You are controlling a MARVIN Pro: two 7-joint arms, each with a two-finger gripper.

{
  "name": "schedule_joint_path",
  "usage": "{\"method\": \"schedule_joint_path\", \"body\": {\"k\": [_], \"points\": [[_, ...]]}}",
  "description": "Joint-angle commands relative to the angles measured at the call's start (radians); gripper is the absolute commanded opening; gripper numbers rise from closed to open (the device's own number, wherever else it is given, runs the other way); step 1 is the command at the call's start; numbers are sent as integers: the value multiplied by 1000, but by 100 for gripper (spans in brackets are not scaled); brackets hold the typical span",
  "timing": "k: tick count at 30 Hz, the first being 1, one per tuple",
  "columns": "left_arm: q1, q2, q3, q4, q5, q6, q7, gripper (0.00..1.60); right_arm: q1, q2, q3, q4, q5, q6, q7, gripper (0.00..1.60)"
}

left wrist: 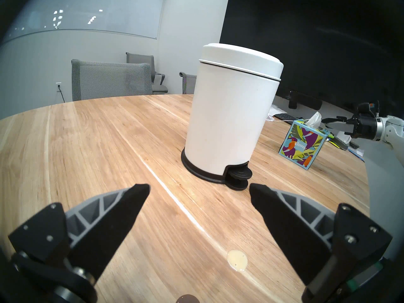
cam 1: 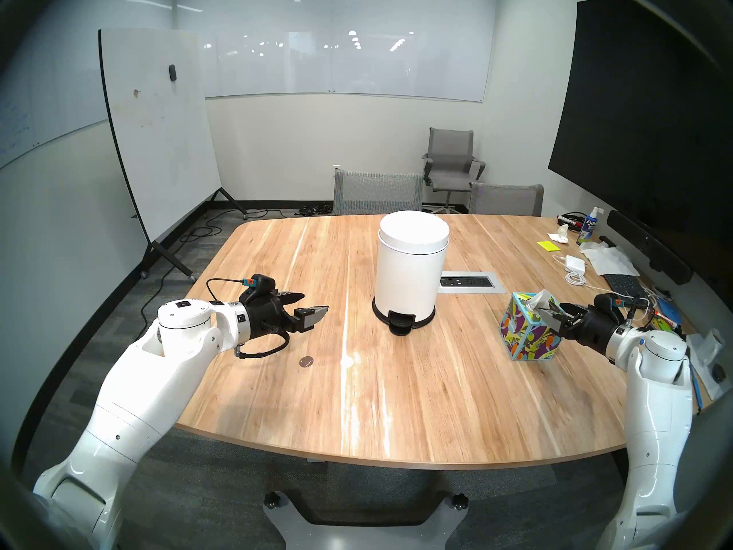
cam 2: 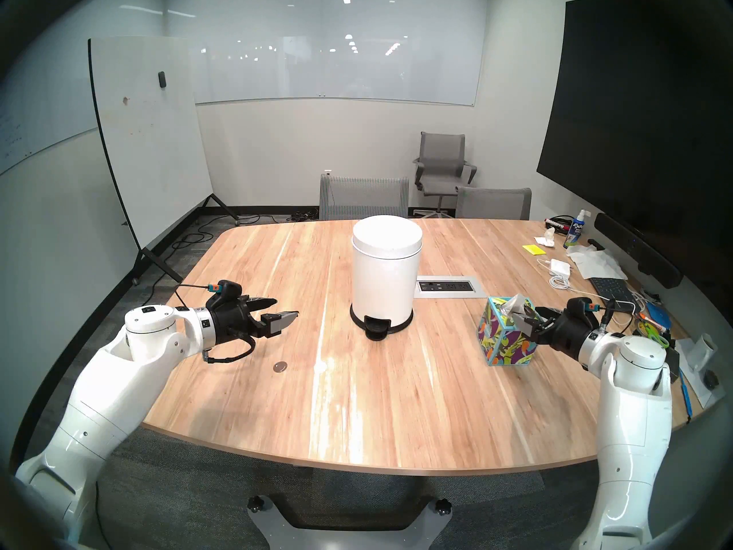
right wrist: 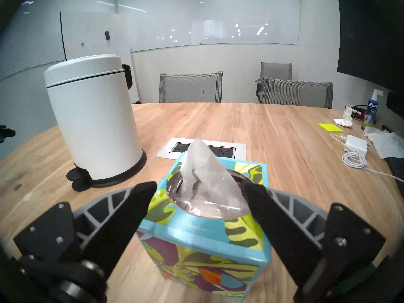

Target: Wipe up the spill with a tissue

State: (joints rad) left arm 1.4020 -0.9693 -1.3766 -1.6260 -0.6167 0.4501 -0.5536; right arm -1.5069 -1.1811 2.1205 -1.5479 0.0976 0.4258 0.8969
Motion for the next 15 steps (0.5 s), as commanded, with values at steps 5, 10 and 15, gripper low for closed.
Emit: {"method": "schedule_joint_path", "body": {"k": [5,10,15], "points": [[-7,0,-5,-14,-2,-2,-1,160,30,0,-1,-26,8,-1,1,150],[-7,0,-4,-14,-2,-2,-1,160,58,6,-13,0,0,-3,-5,160],[-8,0,-4,-14,-2,-2,-1,160,94,16,-29,34,-6,-8,-12,158]]}}
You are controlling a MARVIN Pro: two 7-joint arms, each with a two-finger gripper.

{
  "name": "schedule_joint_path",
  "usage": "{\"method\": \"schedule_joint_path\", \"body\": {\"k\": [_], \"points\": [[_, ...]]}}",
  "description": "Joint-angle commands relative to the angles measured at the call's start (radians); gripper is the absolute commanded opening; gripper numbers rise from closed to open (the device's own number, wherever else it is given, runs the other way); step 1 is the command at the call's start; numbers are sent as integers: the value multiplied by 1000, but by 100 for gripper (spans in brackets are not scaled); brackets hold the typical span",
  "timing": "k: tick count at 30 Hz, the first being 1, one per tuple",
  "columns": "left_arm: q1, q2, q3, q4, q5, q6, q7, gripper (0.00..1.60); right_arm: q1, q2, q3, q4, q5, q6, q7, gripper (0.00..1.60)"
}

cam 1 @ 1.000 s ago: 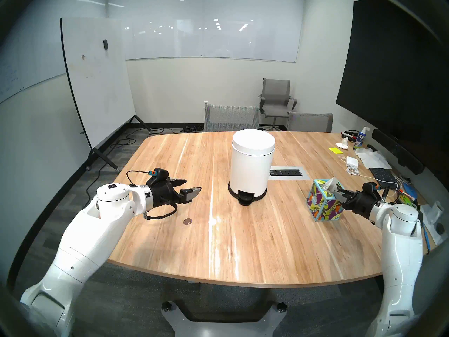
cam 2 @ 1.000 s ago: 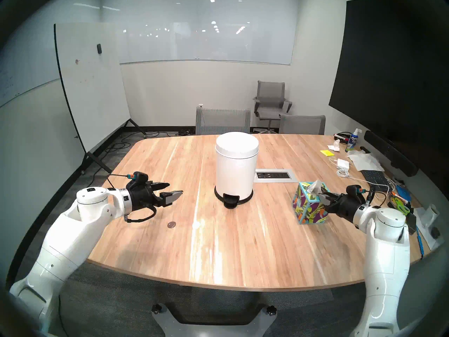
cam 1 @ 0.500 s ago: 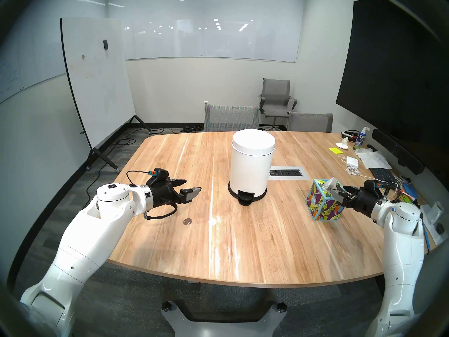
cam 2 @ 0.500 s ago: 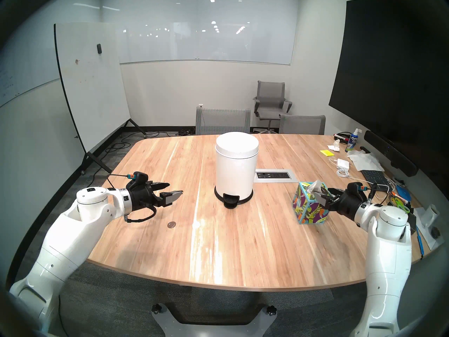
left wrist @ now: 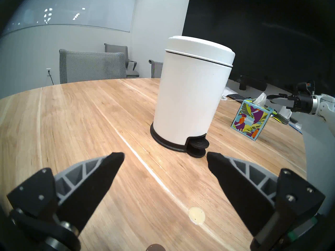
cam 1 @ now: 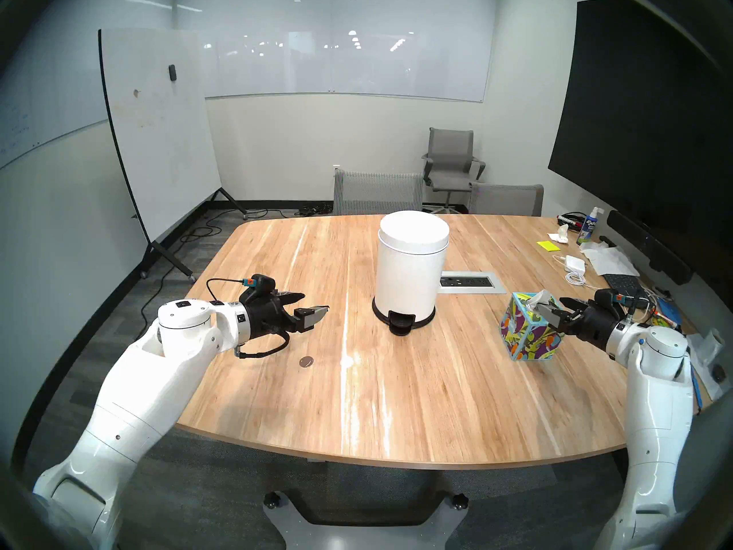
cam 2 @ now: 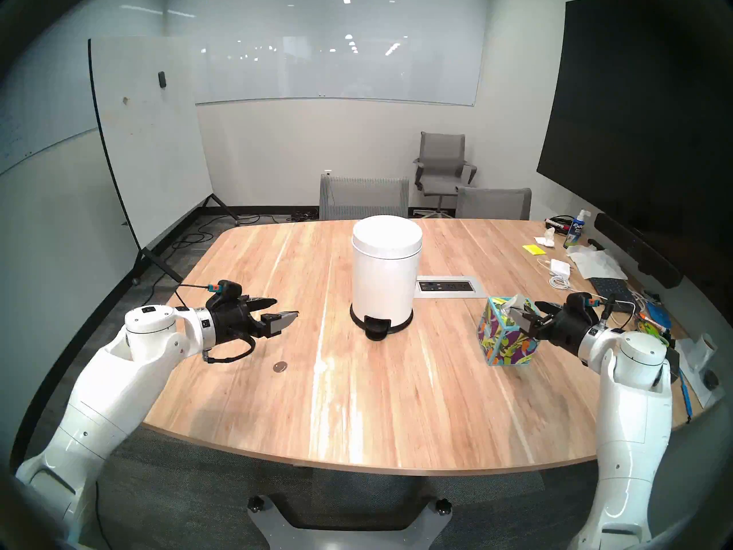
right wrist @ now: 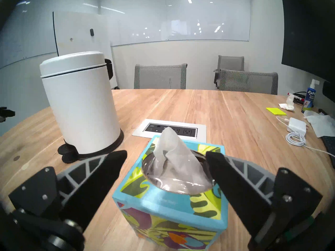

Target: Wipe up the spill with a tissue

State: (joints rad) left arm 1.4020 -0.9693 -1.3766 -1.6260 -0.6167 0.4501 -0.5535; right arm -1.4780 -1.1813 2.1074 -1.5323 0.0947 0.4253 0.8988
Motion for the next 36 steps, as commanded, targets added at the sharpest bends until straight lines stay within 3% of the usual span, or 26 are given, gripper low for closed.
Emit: {"method": "schedule_joint_path", "body": {"k": [1,2,3,4,5,8,13,28,36], "points": [[-8,0,-4,-14,-2,-2,-2,160,69,18,-19,21,-3,-8,-15,147],[-8,0,-4,-14,-2,-2,-2,160,73,19,-21,25,-3,-10,-17,141],[-8,0,-4,-14,-2,-2,-2,160,76,20,-23,29,-3,-11,-18,119],[-8,0,-4,-14,-2,-2,-2,160,79,21,-25,32,-3,-12,-20,110],[-8,0,-4,-14,-2,-2,-2,160,80,21,-27,34,-3,-13,-21,87],[-8,0,-4,-14,-2,-2,-2,160,86,22,-31,43,-3,-18,-27,65],[-8,0,-4,-14,-2,-2,-1,160,89,23,-34,52,0,-25,-30,1],[-8,0,-4,-13,-2,-2,-2,160,31,23,29,-80,35,3,13,0],[-8,0,-4,-12,-2,-2,-2,160,13,30,58,-193,76,20,96,0]]}}
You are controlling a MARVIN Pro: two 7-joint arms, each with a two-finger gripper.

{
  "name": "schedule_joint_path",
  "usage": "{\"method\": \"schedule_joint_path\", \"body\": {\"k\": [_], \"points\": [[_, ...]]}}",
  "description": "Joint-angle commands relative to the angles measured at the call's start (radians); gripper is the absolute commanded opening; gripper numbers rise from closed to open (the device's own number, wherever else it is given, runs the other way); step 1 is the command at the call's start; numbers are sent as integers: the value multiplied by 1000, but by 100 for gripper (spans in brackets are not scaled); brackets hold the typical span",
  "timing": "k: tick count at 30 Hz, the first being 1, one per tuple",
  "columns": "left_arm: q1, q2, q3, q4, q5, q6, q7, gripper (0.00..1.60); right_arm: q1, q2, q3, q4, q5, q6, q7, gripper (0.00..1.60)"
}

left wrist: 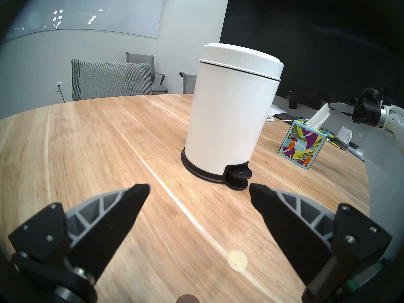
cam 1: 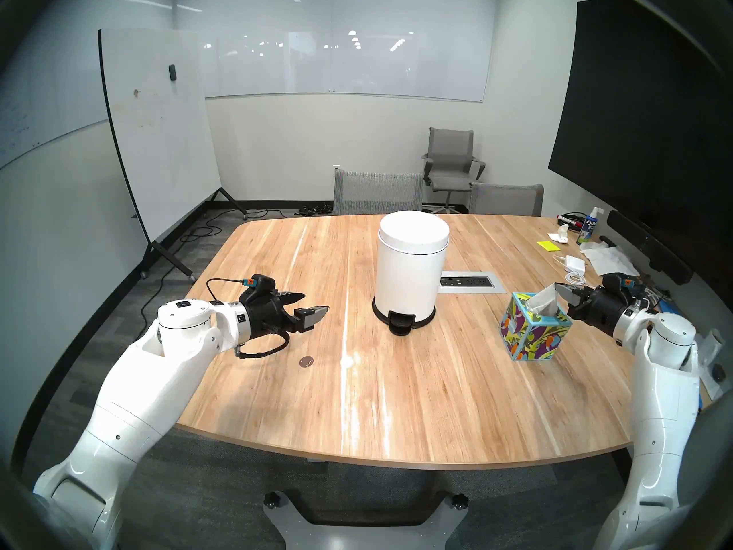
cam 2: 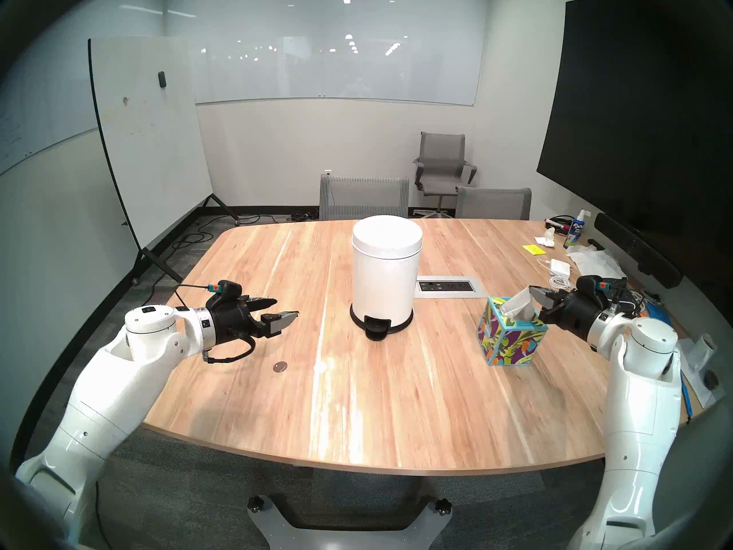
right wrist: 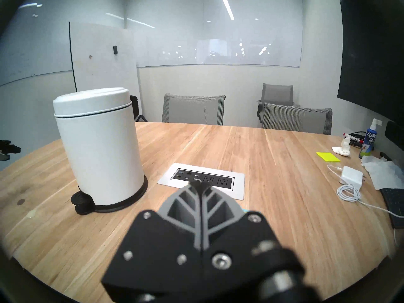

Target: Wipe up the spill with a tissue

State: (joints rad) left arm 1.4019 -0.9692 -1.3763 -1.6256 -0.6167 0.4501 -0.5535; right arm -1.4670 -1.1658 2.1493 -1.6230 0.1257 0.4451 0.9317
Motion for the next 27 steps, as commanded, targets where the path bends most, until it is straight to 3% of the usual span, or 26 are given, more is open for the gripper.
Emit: {"method": "schedule_joint_path", "body": {"k": [1,16,27], "points": [[-8,0,-4,-12,-2,-2,-2,160,-3,13,19,-123,48,9,70,0],[-9,0,-4,-12,-2,-2,-2,160,-25,12,39,-306,97,91,176,0],[-9,0,-4,-12,-2,-2,-2,160,-83,-27,40,-458,114,185,215,0]]}}
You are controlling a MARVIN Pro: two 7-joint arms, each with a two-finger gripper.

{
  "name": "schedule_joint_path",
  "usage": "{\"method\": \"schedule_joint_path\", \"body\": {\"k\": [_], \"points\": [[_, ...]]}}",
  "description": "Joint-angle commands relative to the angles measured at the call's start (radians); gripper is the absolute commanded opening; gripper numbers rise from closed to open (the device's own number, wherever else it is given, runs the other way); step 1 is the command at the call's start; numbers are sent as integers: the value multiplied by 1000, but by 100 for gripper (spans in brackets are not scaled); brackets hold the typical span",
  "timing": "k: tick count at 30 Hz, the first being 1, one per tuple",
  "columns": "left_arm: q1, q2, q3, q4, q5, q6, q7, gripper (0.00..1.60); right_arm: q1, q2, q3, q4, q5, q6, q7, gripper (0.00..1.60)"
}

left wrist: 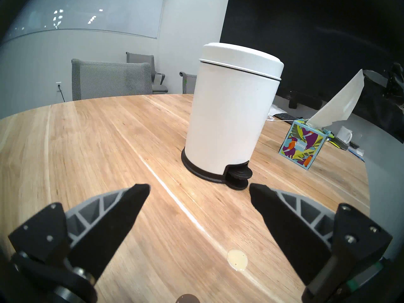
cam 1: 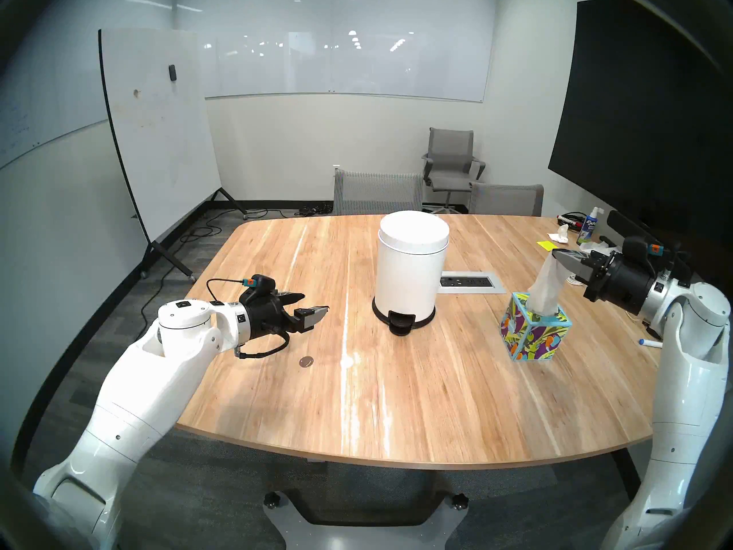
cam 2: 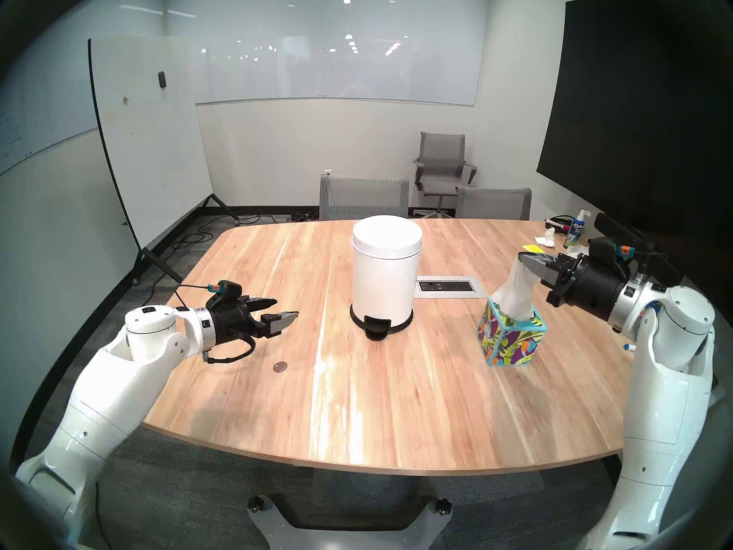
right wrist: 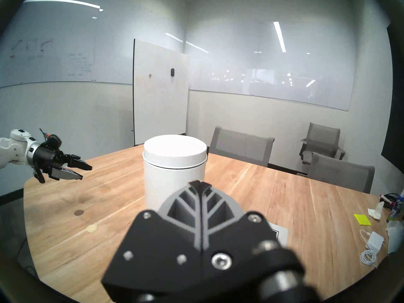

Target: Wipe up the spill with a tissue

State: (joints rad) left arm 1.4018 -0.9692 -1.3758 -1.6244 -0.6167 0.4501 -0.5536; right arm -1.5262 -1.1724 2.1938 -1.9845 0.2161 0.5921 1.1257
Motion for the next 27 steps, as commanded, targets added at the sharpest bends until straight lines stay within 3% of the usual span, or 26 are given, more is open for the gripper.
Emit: {"method": "schedule_joint_path", "body": {"k": [1,10,18,27], "points": [[-8,0,-4,-13,-2,-2,-2,160,-30,-25,-6,-114,24,49,22,0],[-8,0,-4,-14,-2,-2,-2,160,-69,-63,-33,-224,5,119,6,0],[-8,0,-5,-15,-2,-2,-2,160,-121,-113,-96,-352,-20,203,-68,0],[-8,0,-5,-15,-2,-2,-1,160,-136,-137,-171,-390,-33,222,-111,0]]}}
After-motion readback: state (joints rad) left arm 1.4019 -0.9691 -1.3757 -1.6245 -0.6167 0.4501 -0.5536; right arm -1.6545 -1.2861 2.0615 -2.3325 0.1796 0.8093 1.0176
